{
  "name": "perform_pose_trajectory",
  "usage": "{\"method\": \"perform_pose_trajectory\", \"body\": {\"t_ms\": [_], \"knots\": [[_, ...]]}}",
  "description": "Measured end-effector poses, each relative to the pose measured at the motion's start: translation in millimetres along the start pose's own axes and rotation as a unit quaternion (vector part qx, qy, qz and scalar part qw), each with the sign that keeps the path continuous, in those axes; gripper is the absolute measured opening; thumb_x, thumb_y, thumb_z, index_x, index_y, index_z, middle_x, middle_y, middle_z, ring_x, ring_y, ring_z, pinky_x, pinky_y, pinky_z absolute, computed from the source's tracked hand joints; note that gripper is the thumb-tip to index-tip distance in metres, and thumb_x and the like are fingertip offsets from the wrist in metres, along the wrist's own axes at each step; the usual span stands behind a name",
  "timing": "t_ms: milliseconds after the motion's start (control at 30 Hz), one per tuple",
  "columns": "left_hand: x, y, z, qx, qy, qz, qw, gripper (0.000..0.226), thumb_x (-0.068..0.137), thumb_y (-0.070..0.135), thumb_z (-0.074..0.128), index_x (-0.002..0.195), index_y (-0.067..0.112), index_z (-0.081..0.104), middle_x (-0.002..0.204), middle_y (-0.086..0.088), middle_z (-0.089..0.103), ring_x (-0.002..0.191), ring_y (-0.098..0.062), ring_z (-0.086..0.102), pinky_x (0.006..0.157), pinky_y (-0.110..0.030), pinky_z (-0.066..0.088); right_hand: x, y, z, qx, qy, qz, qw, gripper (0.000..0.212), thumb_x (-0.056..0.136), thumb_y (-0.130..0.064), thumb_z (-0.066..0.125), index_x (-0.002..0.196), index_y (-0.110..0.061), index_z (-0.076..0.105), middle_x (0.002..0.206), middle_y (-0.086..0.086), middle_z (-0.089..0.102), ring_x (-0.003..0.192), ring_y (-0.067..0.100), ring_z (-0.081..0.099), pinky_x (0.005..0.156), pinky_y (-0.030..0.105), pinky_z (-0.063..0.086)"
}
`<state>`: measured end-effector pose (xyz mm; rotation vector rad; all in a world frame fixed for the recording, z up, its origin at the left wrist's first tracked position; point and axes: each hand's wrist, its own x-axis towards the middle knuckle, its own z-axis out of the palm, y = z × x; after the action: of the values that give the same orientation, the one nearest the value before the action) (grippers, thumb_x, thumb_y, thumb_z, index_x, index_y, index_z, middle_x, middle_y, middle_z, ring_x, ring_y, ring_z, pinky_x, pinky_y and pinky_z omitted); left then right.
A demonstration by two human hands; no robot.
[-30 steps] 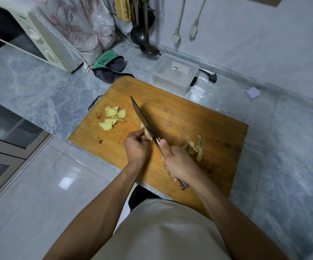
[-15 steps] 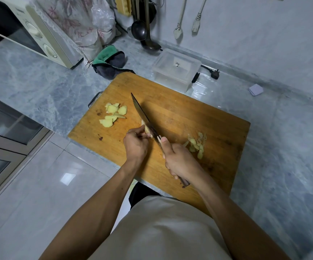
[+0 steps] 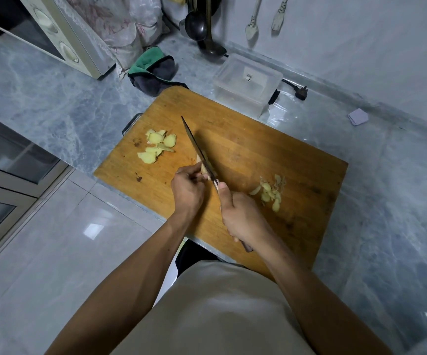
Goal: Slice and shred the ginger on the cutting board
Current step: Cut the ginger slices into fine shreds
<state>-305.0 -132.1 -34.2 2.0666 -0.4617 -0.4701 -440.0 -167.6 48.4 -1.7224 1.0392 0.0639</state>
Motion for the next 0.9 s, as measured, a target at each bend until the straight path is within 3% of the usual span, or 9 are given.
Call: {"method": "perform_pose_trajectory", "body": {"t_ms": [167,233,367,500,600,733,800,900], "knots": [[2.3,4.7,6.0,-0.011,-0.010,-0.013,1.000,0.037,0.082,-0.013,0.060,0.111,0.006,0.073,0.108,-0.008,0.070,0.086,-0.012,0.066,0.088,-0.019,0.052,6.3,7.2,-8.6,0.091,-0.008,0.072,0.993,0.066,0.102,-0.065,0.025,0.069,-0.014,0.050,0.045,-0.005,0.046,0.038,0.014,0.044,0.044,0.026,0.039],[3.0,4.9,6.0,-0.009,-0.009,-0.028,1.000,0.035,0.082,-0.010,0.061,0.111,0.006,0.073,0.105,-0.005,0.071,0.086,-0.012,0.067,0.091,-0.024,0.054,6.4,10.0,-11.1,0.113,-0.017,0.083,0.990,0.064,0.101,-0.067,0.026,0.073,-0.015,0.050,0.048,-0.004,0.045,0.040,0.015,0.042,0.044,0.026,0.038],[6.2,11.7,1.6,-0.013,-0.003,-0.048,0.999,0.025,0.083,-0.001,0.069,0.108,0.005,0.072,0.088,0.002,0.068,0.077,-0.001,0.063,0.077,-0.011,0.051,4.5,12.1,-18.9,0.153,-0.026,0.090,0.984,0.059,0.101,-0.066,0.028,0.081,-0.015,0.050,0.051,-0.004,0.042,0.040,0.012,0.038,0.041,0.025,0.035],[13.2,25.7,1.5,0.047,-0.020,-0.055,0.997,0.035,0.080,0.022,0.082,0.105,0.011,0.061,0.089,-0.001,0.062,0.081,-0.015,0.058,0.071,-0.029,0.049,2.3,9.3,-30.5,0.168,-0.021,0.083,0.982,0.059,0.102,-0.064,0.027,0.082,-0.014,0.051,0.053,-0.003,0.041,0.039,0.011,0.038,0.041,0.024,0.035],[23.1,33.2,-0.2,0.071,-0.030,-0.105,0.992,0.043,0.078,0.020,0.082,0.112,0.010,0.058,0.091,0.000,0.060,0.086,-0.018,0.058,0.074,-0.030,0.049,0.0,7.3,-34.5,0.162,-0.013,0.069,0.984,0.060,0.102,-0.064,0.027,0.081,-0.013,0.053,0.053,-0.003,0.043,0.038,0.010,0.040,0.039,0.023,0.037],[30.2,30.1,-7.5,-0.011,-0.026,-0.208,0.978,0.039,0.078,0.019,0.077,0.112,0.016,0.060,0.099,-0.006,0.067,0.089,-0.022,0.067,0.086,-0.038,0.058,-2.4,10.4,-38.0,0.145,-0.013,0.042,0.988,0.060,0.102,-0.064,0.028,0.080,-0.013,0.053,0.054,-0.001,0.045,0.040,0.013,0.041,0.040,0.024,0.038],[24.5,27.0,-13.1,-0.067,-0.021,-0.230,0.971,0.032,0.083,0.017,0.073,0.112,0.017,0.060,0.093,-0.003,0.066,0.081,-0.019,0.068,0.084,-0.042,0.060,-2.7,12.2,-39.0,0.134,-0.011,0.036,0.990,0.060,0.102,-0.064,0.029,0.078,-0.014,0.052,0.053,-0.003,0.046,0.041,0.013,0.042,0.041,0.024,0.039],[15.6,19.6,-23.0,-0.110,-0.035,-0.231,0.966,0.029,0.090,0.010,0.067,0.117,0.016,0.058,0.106,-0.005,0.063,0.086,-0.018,0.066,0.084,-0.043,0.060,-2.2,15.4,-38.6,0.131,-0.011,0.032,0.991,0.060,0.102,-0.064,0.030,0.079,-0.014,0.052,0.053,-0.003,0.047,0.041,0.013,0.043,0.042,0.026,0.040]]}}
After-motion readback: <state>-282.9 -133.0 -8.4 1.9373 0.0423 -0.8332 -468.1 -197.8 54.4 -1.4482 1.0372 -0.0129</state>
